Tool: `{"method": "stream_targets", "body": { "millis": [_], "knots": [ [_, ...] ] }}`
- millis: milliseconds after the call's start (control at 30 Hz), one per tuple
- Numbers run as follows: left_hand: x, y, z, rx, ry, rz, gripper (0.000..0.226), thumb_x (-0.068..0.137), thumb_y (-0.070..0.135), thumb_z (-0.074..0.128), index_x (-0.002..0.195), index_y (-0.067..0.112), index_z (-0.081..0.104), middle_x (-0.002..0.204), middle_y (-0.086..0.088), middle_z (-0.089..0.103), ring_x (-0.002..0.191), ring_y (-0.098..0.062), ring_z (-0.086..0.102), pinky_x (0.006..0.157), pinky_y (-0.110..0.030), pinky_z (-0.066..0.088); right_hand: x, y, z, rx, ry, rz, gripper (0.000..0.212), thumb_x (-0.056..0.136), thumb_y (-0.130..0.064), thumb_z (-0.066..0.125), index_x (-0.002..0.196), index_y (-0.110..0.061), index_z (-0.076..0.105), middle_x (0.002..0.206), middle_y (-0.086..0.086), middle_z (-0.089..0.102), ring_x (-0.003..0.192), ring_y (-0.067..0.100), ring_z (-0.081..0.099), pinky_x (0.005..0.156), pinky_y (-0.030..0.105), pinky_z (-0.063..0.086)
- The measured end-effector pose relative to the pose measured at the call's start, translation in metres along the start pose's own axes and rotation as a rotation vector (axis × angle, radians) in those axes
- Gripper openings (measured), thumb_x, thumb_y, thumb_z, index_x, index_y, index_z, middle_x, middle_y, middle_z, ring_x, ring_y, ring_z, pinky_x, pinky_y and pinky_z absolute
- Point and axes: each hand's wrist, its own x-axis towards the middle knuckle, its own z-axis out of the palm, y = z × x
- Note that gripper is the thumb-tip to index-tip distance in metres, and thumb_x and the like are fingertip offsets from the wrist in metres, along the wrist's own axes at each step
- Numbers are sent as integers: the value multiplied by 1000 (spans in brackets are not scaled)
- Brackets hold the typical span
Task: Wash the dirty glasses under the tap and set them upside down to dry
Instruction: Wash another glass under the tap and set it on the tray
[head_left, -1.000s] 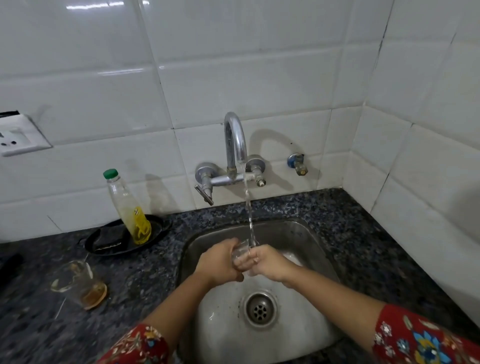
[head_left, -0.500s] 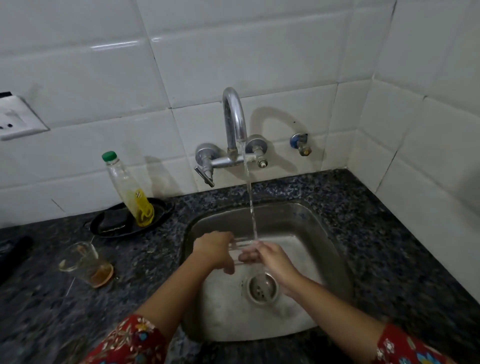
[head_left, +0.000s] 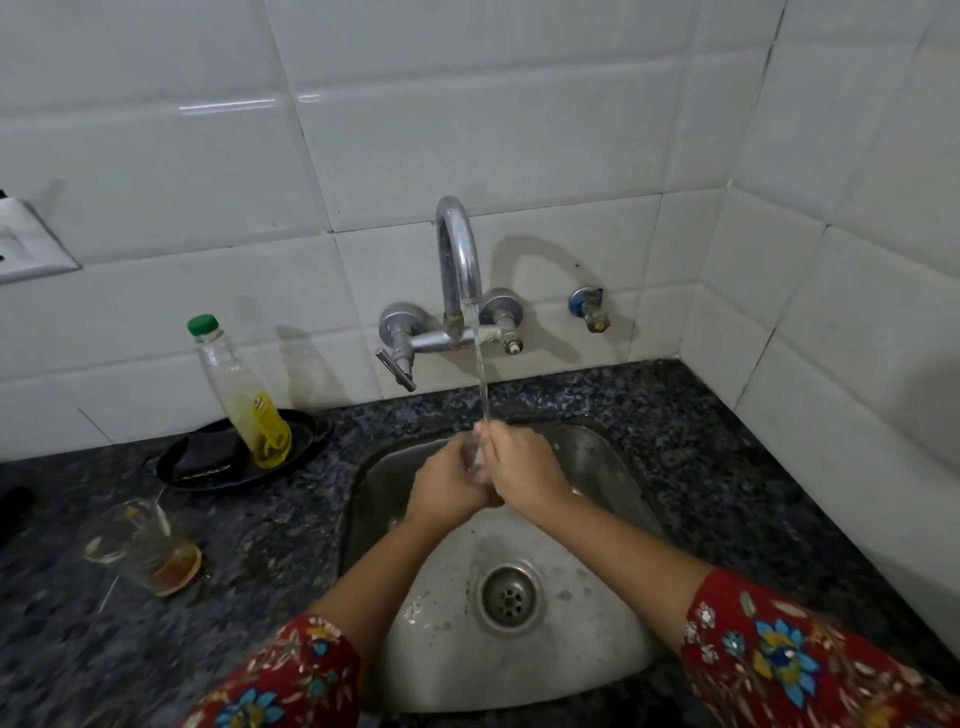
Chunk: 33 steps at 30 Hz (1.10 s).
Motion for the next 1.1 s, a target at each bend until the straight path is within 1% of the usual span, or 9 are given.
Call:
{"method": "stream_targets", "body": {
  "millis": [167,367,467,567,667,800,867,1000,1100],
  "knots": [
    [8,2,-39,-504,-598,212,29,66,-5,69,85,16,69,84,-2,70,82,-16,66,78,-29,54,-11,10,-11,238,-44,-273,36,100,-31,39,79,-9,58,69,1,65,63,20,61,63,27,44],
    [10,-4,-10,-47,-57,52,57,48,38,77,102,27,61,91,9,71,87,-11,68,83,-37,56,2,4,1,90,-18,-99,36,102,-29,36,91,-6,61,88,15,71,81,31,65,74,39,50],
    [14,0,-25,-275,-292,179,44,61,13,79,101,11,62,93,-3,71,87,-19,69,82,-38,56,-2,10,-5,304,28,-151,31,101,-25,40,79,-15,60,73,4,68,69,15,65,66,28,49],
    [7,0,-43,-515,-605,114,22,78,-10,66,90,8,60,79,-11,65,66,-20,62,64,-31,53,-6,13,-9,442,0,-169,33,101,-23,41,70,-32,49,62,-11,59,61,1,60,60,14,44],
    [3,-9,-32,-401,-412,40,25,69,4,75,88,14,62,80,-8,67,69,-25,64,72,-50,58,-4,13,-6,385,-76,-106,32,101,-31,39,74,-24,54,63,-9,62,62,5,62,64,24,51],
    [-8,-3,-12,135,3,-10,43,54,36,74,91,36,53,78,9,70,58,-14,68,57,-33,59,2,11,-4,370,-145,43,39,102,-33,35,71,-23,56,68,0,69,71,21,69,75,36,55],
    [-5,-3,-16,12,-49,27,44,56,33,77,95,34,56,82,5,71,62,-15,69,59,-35,59,3,12,-3,366,-88,10,37,101,-32,37,79,-15,61,77,8,71,75,24,67,75,41,53],
    [3,-5,-35,-441,-452,74,38,64,7,75,99,3,62,87,-13,67,79,-26,65,82,-50,53,-4,13,-4,448,-31,-77,32,101,-33,39,80,-17,58,71,0,66,68,17,65,67,40,53],
    [-2,0,-23,-174,-207,33,39,59,18,75,94,17,58,78,0,68,67,-18,65,71,-49,58,3,9,-4,360,-93,-26,34,101,-33,38,76,-21,58,71,-2,66,74,20,66,73,39,53]
  ]
}}
